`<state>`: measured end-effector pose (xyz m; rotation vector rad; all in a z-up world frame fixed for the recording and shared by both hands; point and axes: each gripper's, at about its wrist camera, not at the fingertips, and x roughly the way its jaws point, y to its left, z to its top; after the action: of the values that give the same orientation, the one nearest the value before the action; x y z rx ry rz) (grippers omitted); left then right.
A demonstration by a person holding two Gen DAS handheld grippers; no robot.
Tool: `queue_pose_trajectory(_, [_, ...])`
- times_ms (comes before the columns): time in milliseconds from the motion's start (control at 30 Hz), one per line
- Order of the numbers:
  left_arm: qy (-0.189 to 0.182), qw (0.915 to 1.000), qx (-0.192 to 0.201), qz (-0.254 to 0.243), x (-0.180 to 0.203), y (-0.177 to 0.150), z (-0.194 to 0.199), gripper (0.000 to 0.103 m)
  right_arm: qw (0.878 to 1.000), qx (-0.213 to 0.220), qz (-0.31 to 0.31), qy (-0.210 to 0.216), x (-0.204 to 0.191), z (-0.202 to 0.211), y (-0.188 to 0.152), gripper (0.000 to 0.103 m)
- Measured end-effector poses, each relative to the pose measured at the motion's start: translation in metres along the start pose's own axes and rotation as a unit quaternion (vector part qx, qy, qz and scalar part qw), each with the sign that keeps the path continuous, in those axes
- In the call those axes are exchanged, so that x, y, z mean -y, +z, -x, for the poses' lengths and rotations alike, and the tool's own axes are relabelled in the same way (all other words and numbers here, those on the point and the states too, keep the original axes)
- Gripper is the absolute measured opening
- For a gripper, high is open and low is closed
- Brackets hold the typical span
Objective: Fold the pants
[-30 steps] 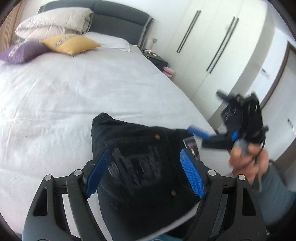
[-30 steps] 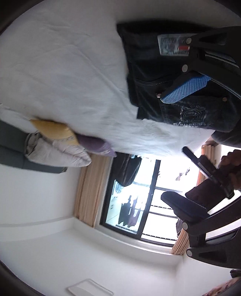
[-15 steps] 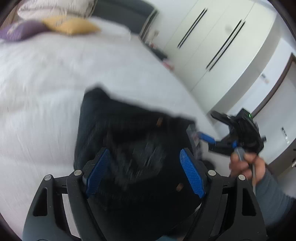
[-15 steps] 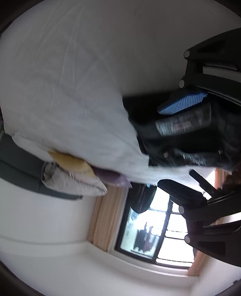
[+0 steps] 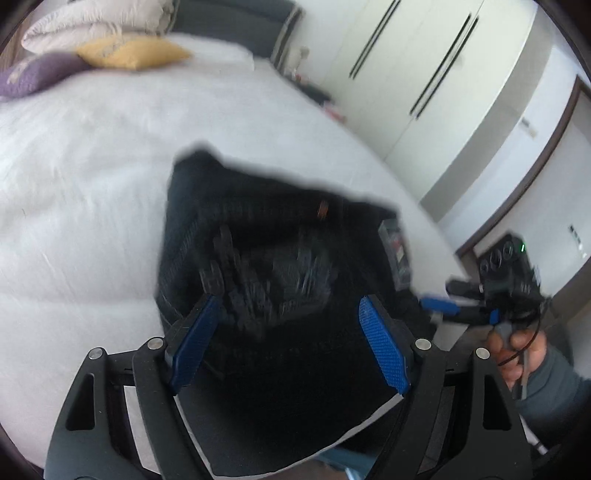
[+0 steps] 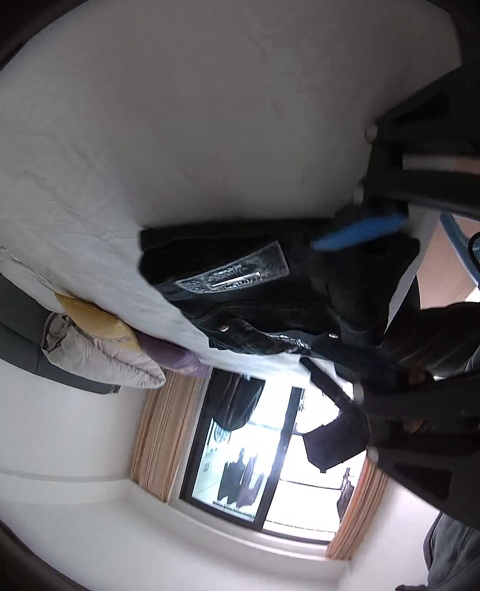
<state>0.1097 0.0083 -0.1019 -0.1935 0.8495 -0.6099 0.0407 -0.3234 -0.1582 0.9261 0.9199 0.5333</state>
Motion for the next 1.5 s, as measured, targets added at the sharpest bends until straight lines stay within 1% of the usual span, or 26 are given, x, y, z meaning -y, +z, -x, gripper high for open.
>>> queue_pose_trajectory(33, [0.003, 1.0000, 0.009, -0.004, 0.003, 0.002, 0.011, 0.077, 1.000, 0.011, 0.006, 0.000, -0.008, 0.004, 0.004, 0.089])
queue_pose_trajectory(100, [-0.001, 0.9997, 0.023, -0.004, -0.001, 0.025, 0.013, 0.078, 0.999, 0.028, 0.030, 0.031, -0.026, 0.013, 0.013, 0.089])
queue_pose_trajectory(200, [-0.002, 0.9999, 0.013, -0.004, -0.005, 0.044, 0.001, 0.078, 0.997, 0.018, 0.059, 0.049, -0.055, -0.018, 0.028, 0.089])
queue_pose_trajectory(233, [-0.003, 1.0000, -0.008, -0.002, -0.008, 0.051, -0.015, 0.078, 0.997, 0.009, 0.064, 0.045, -0.058, -0.030, 0.031, 0.089])
queue_pose_trajectory(267, [0.010, 0.9994, -0.034, 0.002, -0.013, 0.054, -0.033, 0.078, 0.997, 0.002, 0.066, 0.034, -0.057, -0.042, 0.033, 0.089])
queue_pose_trajectory(300, [0.025, 0.9983, -0.053, 0.003, -0.018, 0.053, -0.045, 0.077, 0.998, -0.008, 0.057, -0.001, -0.048, -0.056, 0.034, 0.089])
queue_pose_trajectory(333, [0.044, 0.9962, -0.075, 0.004, -0.025, 0.048, -0.062, 0.077, 0.998, -0.018, 0.045, -0.030, -0.039, -0.067, 0.032, 0.085])
queue_pose_trajectory(367, [0.056, 0.9946, -0.087, 0.003, -0.031, 0.041, -0.072, 0.077, 0.999, -0.028, 0.030, -0.036, -0.027, -0.074, 0.031, 0.079])
queue_pose_trajectory(433, [0.064, 0.9951, -0.075, 0.000, -0.032, 0.037, -0.060, 0.077, 0.999, -0.022, 0.036, -0.026, -0.028, -0.061, 0.027, 0.081])
queue_pose_trajectory(500, [0.061, 0.9964, -0.058, 0.013, -0.032, 0.035, -0.039, 0.078, 0.997, -0.010, 0.059, -0.048, -0.031, -0.038, 0.022, 0.088])
queue_pose_trajectory(600, [0.076, 0.9963, -0.033, 0.021, -0.041, 0.032, -0.008, 0.078, 0.997, 0.007, 0.053, -0.064, -0.018, -0.005, 0.027, 0.090])
queue_pose_trajectory(667, [0.083, 0.9941, -0.052, 0.047, -0.057, 0.025, -0.002, 0.078, 0.996, 0.010, 0.043, -0.072, -0.009, 0.000, 0.035, 0.090])
queue_pose_trajectory(767, [0.062, 0.9924, -0.084, 0.066, -0.067, 0.013, -0.004, 0.078, 0.998, -0.016, 0.031, -0.061, -0.003, -0.008, 0.039, 0.090])
queue_pose_trajectory(900, [0.014, 0.9893, -0.125, 0.073, -0.063, 0.003, -0.024, 0.080, 0.993, -0.067, 0.033, -0.091, 0.000, -0.050, 0.034, 0.092])
queue_pose_trajectory(1000, [0.007, 0.9897, -0.131, 0.056, -0.056, 0.004, -0.034, 0.089, 0.994, -0.076, 0.033, -0.078, -0.004, -0.064, 0.040, 0.092])
queue_pose_trajectory(1033, [-0.004, 0.9893, -0.138, 0.048, -0.052, 0.006, -0.039, 0.089, 0.993, -0.079, 0.028, -0.077, -0.004, -0.066, 0.042, 0.092])
queue_pose_trajectory(1100, [-0.004, 0.9878, -0.150, 0.041, -0.050, 0.007, -0.049, 0.089, 0.991, -0.094, 0.032, -0.086, -0.007, -0.077, 0.047, 0.089])
queue_pose_trajectory(1133, [-0.005, 0.9873, -0.154, 0.041, -0.049, 0.009, -0.051, 0.088, 0.990, -0.100, 0.038, -0.095, -0.009, -0.080, 0.048, 0.084])
queue_pose_trajectory(1167, [-0.008, 0.9869, -0.154, 0.045, -0.049, 0.011, -0.053, 0.083, 0.988, -0.106, 0.046, -0.106, -0.012, -0.086, 0.049, 0.080])
queue_pose_trajectory(1200, [-0.005, 0.9866, -0.155, 0.052, -0.050, 0.013, -0.055, 0.072, 0.986, -0.109, 0.050, -0.113, -0.013, -0.088, 0.050, 0.077])
queue_pose_trajectory(1233, [0.001, 0.9865, -0.154, 0.056, -0.051, 0.015, -0.056, 0.064, 0.986, -0.109, 0.053, -0.119, -0.014, -0.087, 0.049, 0.068])
queue_pose_trajectory(1267, [0.006, 0.9864, -0.152, 0.062, -0.053, 0.017, -0.054, 0.054, 0.984, -0.107, 0.056, -0.130, -0.016, -0.087, 0.050, 0.053])
queue_pose_trajectory(1300, [0.005, 0.9867, -0.148, 0.067, -0.054, 0.018, -0.053, 0.044, 0.982, -0.103, 0.058, -0.146, -0.019, -0.092, 0.054, 0.046])
queue_pose_trajectory(1333, [0.006, 0.9870, -0.147, 0.065, -0.053, 0.017, -0.052, 0.040, 0.981, -0.101, 0.062, -0.152, -0.020, -0.091, 0.054, 0.039])
queue_pose_trajectory(1433, [0.012, 0.9888, -0.142, 0.045, -0.042, 0.018, -0.052, 0.027, 0.977, -0.089, 0.096, -0.167, -0.035, -0.091, 0.051, 0.028])
queue_pose_trajectory(1500, [0.005, 0.9903, -0.130, 0.049, -0.038, 0.021, -0.049, 0.017, 0.974, -0.081, 0.119, -0.176, -0.050, -0.088, 0.051, 0.023])
